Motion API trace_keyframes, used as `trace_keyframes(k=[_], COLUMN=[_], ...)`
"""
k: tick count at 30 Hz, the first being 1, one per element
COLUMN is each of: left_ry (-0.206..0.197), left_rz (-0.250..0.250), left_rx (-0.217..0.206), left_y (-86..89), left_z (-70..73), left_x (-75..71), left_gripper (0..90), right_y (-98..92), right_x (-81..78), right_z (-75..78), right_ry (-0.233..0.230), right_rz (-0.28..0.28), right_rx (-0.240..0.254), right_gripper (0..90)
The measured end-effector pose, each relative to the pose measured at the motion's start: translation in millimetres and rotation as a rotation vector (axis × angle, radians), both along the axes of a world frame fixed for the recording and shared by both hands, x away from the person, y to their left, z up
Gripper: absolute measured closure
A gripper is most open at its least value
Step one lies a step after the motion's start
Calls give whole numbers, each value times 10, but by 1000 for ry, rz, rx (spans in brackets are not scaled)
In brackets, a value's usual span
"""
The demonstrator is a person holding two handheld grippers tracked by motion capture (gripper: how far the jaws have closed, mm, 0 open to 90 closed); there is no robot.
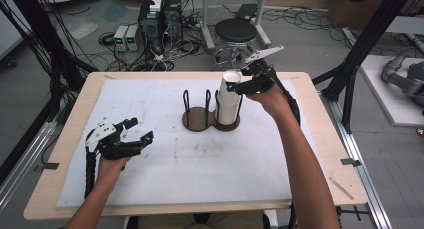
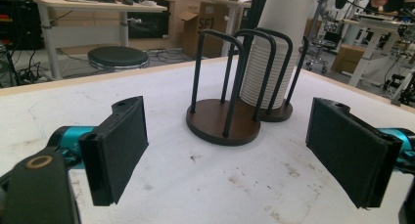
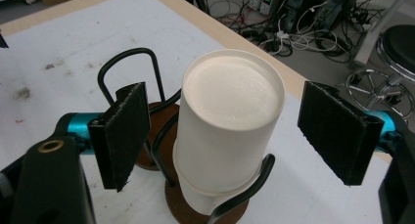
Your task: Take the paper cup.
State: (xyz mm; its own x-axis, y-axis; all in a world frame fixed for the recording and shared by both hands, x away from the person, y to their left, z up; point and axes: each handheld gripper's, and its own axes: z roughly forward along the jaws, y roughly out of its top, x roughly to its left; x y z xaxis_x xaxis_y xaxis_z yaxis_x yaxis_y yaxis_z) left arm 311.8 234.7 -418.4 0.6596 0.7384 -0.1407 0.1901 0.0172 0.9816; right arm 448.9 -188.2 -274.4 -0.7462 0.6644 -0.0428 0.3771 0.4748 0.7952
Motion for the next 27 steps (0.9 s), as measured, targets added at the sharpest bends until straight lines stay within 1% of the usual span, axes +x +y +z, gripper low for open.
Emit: trace_keyframes(k=[2, 3, 5, 9, 10, 11, 12, 14, 15, 18, 21, 22, 24, 27], left_ry=[-1, -2, 0, 4, 4, 4, 4, 7, 10, 9, 9, 10, 11, 8], left_rz=[-1, 1, 1, 3, 3, 3, 3, 3, 3, 4, 6, 5, 3, 1], left_rx=[-1, 0, 2, 2, 1, 1, 2, 6, 6, 2, -2, 0, 1, 0], left_y=[0, 1, 3, 7, 9, 9, 9, 9, 9, 8, 6, 7, 7, 3], left_z=[1, 1, -1, -4, -3, -3, -3, -4, -7, -7, -8, -8, -9, -9], left_x=[0, -1, -1, -2, -2, -2, -3, -2, 1, 2, 3, 5, 6, 5], left_gripper=[154, 154, 154, 154, 154, 154, 154, 154, 154, 154, 155, 155, 155, 155], right_y=[24, 76, 109, 153, 172, 177, 179, 178, 170, 153, 125, 125, 84, 45], right_x=[27, 82, 120, 165, 182, 190, 191, 199, 197, 188, 173, 173, 141, 109], right_z=[-8, -33, -62, -110, -131, -140, -144, -148, -139, -116, -78, -78, -6, 77], right_ry=[1, 17, 34, 53, 56, 58, 65, 63, 60, 50, 33, 33, 11, -2], right_rz=[-1, -7, -12, -9, 3, 15, 7, 8, 4, 1, 3, 3, -3, -8], right_rx=[-8, -17, -26, -32, -45, -49, -53, -51, -47, -35, -4, -4, 32, 54], right_gripper=[202, 201, 202, 202, 260, 270, 276, 285, 314, 323, 327, 327, 329, 331])
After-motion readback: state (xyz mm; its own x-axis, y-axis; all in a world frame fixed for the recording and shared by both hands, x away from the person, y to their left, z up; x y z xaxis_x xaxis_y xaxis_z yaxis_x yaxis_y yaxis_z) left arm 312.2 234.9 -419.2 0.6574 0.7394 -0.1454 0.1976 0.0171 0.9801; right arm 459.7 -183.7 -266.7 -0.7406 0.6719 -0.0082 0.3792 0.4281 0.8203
